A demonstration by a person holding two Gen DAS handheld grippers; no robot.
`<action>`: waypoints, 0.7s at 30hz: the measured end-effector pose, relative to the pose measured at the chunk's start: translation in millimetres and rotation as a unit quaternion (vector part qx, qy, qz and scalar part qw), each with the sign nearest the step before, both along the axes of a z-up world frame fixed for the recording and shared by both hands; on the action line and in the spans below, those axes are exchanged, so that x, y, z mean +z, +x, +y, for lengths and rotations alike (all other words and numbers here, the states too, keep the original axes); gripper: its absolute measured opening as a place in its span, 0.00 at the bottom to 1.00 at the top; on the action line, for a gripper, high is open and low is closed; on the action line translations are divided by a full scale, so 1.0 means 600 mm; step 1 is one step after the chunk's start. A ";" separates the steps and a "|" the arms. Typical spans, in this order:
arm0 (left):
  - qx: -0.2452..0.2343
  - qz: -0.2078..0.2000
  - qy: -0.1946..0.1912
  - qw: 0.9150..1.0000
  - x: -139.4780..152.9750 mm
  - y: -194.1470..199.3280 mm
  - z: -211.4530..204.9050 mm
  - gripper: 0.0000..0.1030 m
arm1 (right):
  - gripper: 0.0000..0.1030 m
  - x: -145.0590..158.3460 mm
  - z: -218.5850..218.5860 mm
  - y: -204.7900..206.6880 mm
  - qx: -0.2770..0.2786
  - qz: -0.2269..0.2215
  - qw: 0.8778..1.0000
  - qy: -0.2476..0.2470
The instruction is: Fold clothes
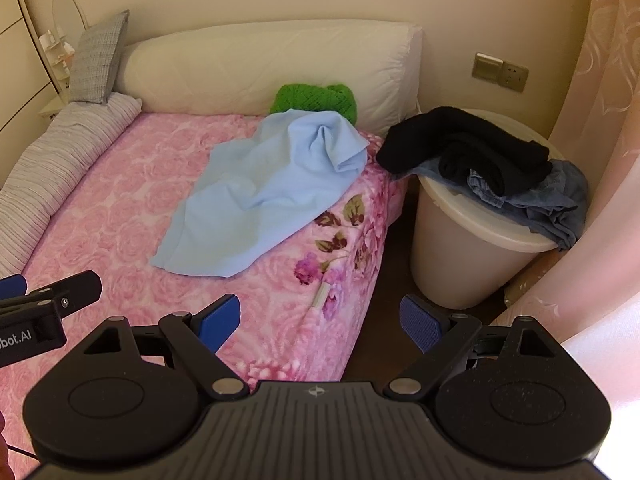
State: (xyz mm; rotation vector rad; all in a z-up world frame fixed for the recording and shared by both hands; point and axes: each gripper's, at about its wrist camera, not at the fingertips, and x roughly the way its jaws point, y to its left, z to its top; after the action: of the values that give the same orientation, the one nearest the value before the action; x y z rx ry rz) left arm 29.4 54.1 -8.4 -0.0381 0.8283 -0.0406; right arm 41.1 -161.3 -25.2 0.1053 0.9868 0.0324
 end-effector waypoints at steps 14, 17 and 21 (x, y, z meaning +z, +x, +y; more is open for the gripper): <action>-0.007 0.007 0.005 1.000 -0.014 0.018 0.050 0.99 | 0.87 -0.020 0.060 0.012 -0.009 0.002 1.000 0.001; -0.010 0.010 0.007 1.000 -0.012 0.030 0.055 0.99 | 0.87 -0.024 0.070 0.014 -0.010 0.003 1.000 0.002; -0.013 0.007 0.005 1.000 -0.013 0.033 0.067 0.99 | 0.87 -0.020 0.078 0.019 -0.013 -0.001 1.000 0.000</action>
State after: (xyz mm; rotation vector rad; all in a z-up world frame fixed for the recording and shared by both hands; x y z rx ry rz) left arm 49.0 94.4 -16.0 -0.0191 0.8434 -0.0611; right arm 52.7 -114.5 -37.4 0.1180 0.9834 0.0092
